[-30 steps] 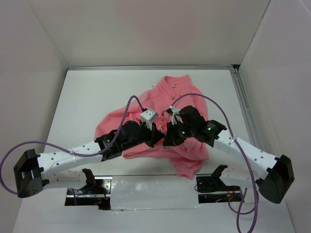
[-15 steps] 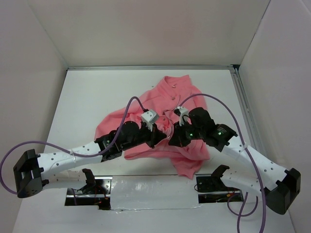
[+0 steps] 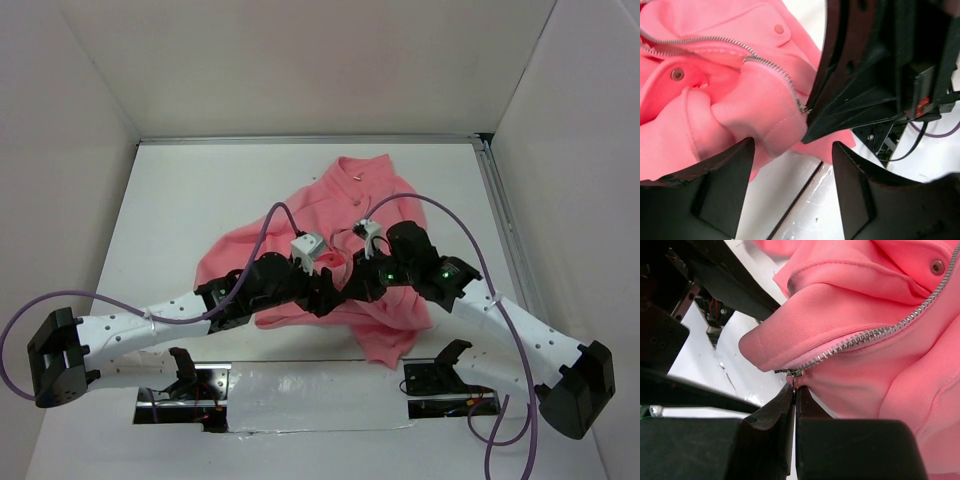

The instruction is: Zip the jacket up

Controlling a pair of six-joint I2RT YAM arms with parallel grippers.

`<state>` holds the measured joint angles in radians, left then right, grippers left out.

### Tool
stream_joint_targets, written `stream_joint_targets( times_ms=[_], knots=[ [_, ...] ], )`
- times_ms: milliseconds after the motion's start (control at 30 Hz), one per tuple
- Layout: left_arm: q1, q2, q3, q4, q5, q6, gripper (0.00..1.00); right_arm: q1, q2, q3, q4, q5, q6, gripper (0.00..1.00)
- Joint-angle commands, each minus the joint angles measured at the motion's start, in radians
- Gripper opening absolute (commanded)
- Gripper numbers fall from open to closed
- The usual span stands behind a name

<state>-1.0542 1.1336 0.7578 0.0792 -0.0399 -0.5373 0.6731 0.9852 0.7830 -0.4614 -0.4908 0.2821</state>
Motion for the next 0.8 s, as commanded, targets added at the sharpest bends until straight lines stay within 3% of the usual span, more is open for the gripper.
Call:
stream_joint_targets(
  times_ms=[0, 300, 367, 533, 767],
  knots=[
    [-0.006, -0.031, 0.040, -0.019, -0.021, -0.073, 0.74, -0.009, -0.048, -0.021, 0.113, -0.046, 0.023, 0.00],
    [0.028, -0.040, 0.045, -0.076, -0.074, -0.370, 0.64, -0.006, -0.020, -0.051, 0.161, -0.095, 0.020, 0.00],
    [0.030, -0.064, 0.044, -0.122, -0.074, -0.468, 0.67, -0.006, -0.017, -0.047, 0.158, -0.078, 0.020, 0.00],
    [0.030, -0.124, 0.031, -0.168, -0.066, -0.565, 0.66, -0.006, -0.020, -0.051, 0.171, -0.066, 0.031, 0.00],
    [0.030, -0.078, 0.021, -0.039, 0.032, -0.587, 0.59, -0.003, -0.011, -0.057, 0.217, -0.071, 0.060, 0.00]
  ],
)
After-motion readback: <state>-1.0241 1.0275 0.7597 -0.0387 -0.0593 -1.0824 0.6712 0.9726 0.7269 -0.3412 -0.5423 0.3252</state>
